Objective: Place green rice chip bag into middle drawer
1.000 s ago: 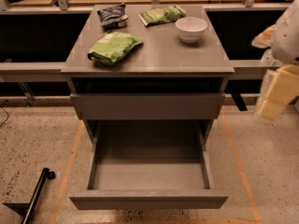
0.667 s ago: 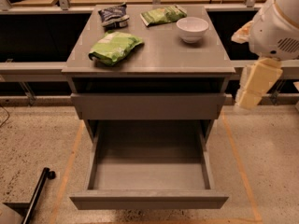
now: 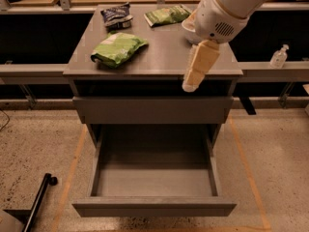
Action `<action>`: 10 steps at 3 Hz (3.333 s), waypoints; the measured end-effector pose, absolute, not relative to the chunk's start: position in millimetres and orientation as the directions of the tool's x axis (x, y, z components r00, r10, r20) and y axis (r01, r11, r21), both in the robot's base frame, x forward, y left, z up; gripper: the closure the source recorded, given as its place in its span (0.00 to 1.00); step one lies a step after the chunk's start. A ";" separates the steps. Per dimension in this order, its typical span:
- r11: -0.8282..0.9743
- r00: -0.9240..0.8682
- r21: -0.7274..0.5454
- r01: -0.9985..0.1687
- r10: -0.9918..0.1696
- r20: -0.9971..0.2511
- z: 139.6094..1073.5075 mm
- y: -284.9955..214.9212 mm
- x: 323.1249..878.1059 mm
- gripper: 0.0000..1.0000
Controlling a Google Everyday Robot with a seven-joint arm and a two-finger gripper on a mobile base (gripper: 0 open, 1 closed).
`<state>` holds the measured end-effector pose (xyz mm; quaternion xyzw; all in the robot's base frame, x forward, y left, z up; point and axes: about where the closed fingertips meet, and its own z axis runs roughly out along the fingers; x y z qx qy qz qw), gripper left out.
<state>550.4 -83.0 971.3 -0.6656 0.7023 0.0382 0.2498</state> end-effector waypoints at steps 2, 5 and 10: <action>0.133 0.003 -0.285 -0.949 -0.902 -0.432 971.6 -72.3 561.8 0.00; 0.118 0.070 -0.311 -0.943 -0.842 -0.534 930.5 40.8 646.8 0.00; 0.313 -0.017 -0.283 -0.907 -0.698 -0.716 876.0 60.3 741.3 0.00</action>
Offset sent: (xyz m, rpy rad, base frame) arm 0.0196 0.0137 -0.0010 0.0593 -0.0125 -0.0329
